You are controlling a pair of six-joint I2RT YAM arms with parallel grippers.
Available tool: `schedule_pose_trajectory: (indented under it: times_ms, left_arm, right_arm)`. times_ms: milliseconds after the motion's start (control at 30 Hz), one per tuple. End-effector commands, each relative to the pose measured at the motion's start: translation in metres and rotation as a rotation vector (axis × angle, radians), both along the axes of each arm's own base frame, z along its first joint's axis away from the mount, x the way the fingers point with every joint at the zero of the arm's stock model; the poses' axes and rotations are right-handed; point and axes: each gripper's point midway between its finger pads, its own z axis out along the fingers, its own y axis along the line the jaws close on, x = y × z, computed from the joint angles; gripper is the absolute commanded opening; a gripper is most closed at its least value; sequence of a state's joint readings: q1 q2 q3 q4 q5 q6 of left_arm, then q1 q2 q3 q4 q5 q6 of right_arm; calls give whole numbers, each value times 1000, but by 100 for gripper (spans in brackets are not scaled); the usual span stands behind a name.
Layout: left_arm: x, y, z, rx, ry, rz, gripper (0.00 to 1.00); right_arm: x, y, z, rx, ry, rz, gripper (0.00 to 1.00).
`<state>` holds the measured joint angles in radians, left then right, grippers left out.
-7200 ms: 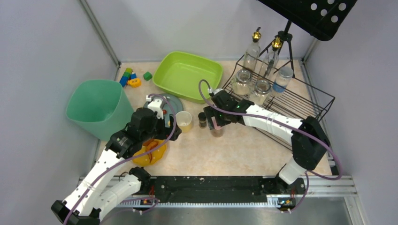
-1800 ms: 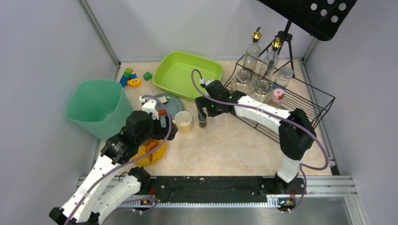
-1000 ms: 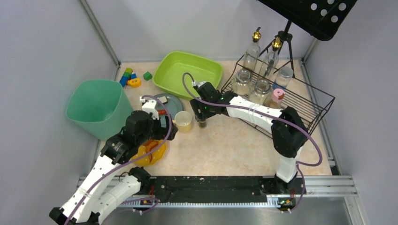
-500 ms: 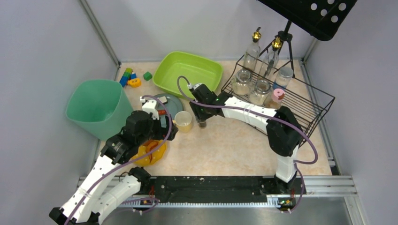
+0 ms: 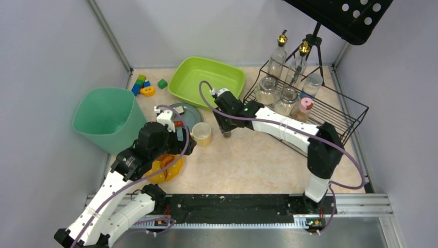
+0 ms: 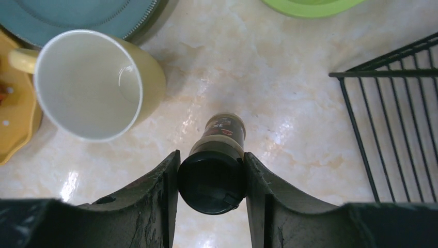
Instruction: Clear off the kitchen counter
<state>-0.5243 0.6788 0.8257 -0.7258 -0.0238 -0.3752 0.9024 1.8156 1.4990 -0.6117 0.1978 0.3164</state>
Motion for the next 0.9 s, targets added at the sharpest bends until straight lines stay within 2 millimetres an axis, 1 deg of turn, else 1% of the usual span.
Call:
schedule_pose_trajectory:
  times_ms: [0, 100, 233, 400, 467, 567, 633, 733, 867]
  left_arm:
    - [3, -2, 7, -22, -26, -3, 99]
    - [2, -3, 8, -26, -29, -7, 99]
    - [1, -3, 9, -30, -33, -11, 99]
    - [2, -3, 10, -31, -40, -13, 99]
    - [-2, -8, 11, -47, -35, -40, 99]
    - [-2, -9, 12, -51, -36, -48, 99]
    - [-3, -10, 13, -54, -37, -52, 99]
    - [-4, -10, 13, -58, -38, -57, 99]
    - [-4, -9, 15, -62, -46, -53, 99]
  right_arm:
    - [-11, -19, 80, 105, -123, -29, 30]
    - [-21, -41, 110, 122, -162, -60, 31]
    - [-33, -84, 145, 108, -211, -134, 31]
    - [-41, -149, 172, 123, -236, -272, 32]
    - [-43, -178, 182, 137, -253, -334, 32]
    - [-44, -215, 188, 111, -277, -421, 32]
    - [-41, -235, 183, 87, -276, -474, 32]
    - [-40, -258, 176, 81, -259, -536, 32]
    - [-42, -279, 177, 88, -259, -605, 32]
